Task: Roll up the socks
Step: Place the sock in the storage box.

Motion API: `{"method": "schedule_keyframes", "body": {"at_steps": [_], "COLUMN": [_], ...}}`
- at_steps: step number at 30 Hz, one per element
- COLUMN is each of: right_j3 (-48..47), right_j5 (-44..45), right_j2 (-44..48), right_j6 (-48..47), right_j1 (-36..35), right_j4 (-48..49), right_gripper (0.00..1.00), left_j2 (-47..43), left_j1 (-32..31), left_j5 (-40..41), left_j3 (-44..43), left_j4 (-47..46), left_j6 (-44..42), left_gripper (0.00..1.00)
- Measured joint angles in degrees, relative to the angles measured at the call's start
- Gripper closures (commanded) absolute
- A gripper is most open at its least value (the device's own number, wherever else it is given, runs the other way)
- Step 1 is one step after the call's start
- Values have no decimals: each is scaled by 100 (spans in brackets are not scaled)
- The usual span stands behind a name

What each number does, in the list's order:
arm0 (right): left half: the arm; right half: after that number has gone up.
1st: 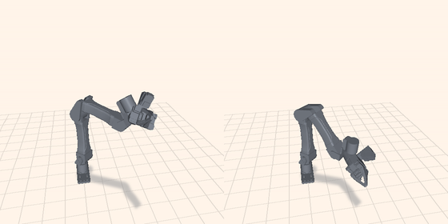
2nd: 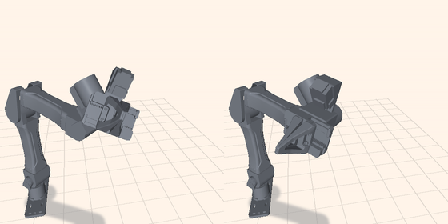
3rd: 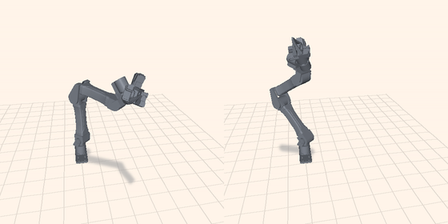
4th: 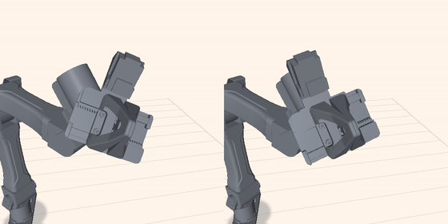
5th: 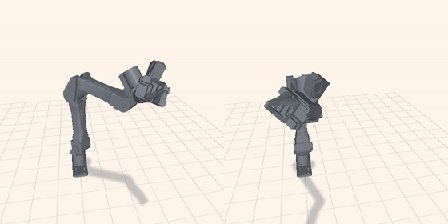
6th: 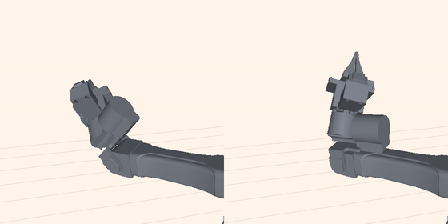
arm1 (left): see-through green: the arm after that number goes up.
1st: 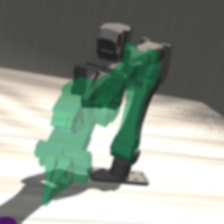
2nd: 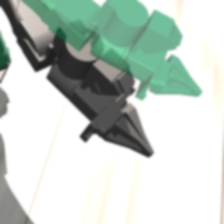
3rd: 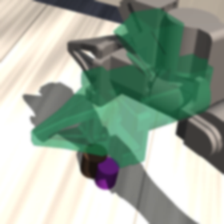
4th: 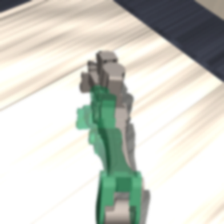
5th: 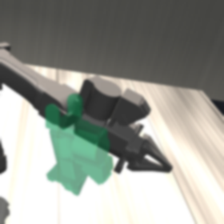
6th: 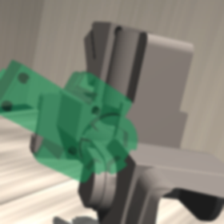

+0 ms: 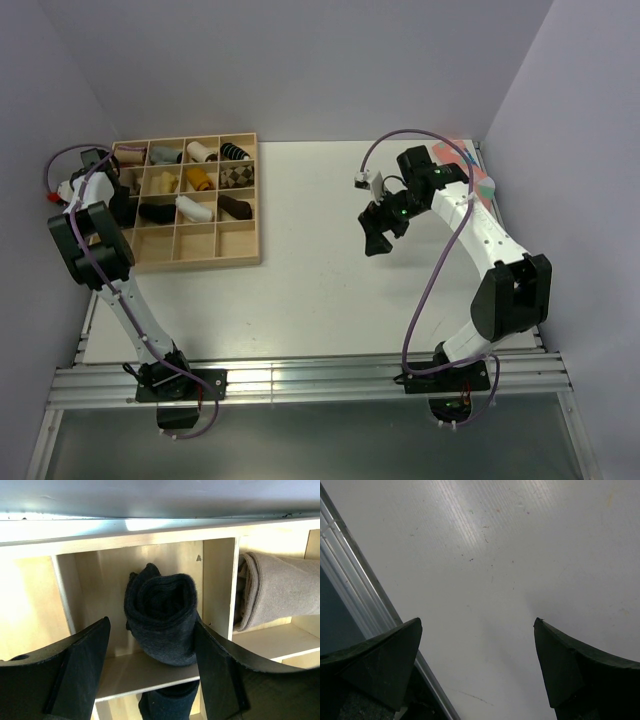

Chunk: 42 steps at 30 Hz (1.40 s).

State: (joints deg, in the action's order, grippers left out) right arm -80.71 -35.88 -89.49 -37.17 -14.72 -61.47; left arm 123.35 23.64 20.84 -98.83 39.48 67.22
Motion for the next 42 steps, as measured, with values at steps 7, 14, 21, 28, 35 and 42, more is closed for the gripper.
{"method": "schedule_keyframes", "body": {"at_steps": [7, 14, 21, 28, 35, 42], "right_j3": [-131, -175, -186, -186, -186, -186], "right_j5": [-26, -39, -44, -46, -48, -39], "right_j2": [-127, -153, -173, -175, -173, -103], "right_j6": [2, 2, 4, 2, 7, 131], "right_j1": [0, 0, 0, 0, 0, 0], "right_j4": [-76, -85, -90, -94, -92, -66], "right_gripper": [0, 0, 0, 0, 0, 0], "left_j2": [-247, -385, -420, -546, -999, -1663], "left_j1": [0, 0, 0, 0, -79, -350], "left_j5": [0, -2, 0, 33, 195, 352], "left_j3": [-33, -131, -157, -155, 122, 330], "left_j4": [201, 195, 195, 162, -227, -625], "left_j6": [-11, -33, -33, -46, -184, -417], "left_gripper": [26, 26, 26, 27, 28, 29]}}
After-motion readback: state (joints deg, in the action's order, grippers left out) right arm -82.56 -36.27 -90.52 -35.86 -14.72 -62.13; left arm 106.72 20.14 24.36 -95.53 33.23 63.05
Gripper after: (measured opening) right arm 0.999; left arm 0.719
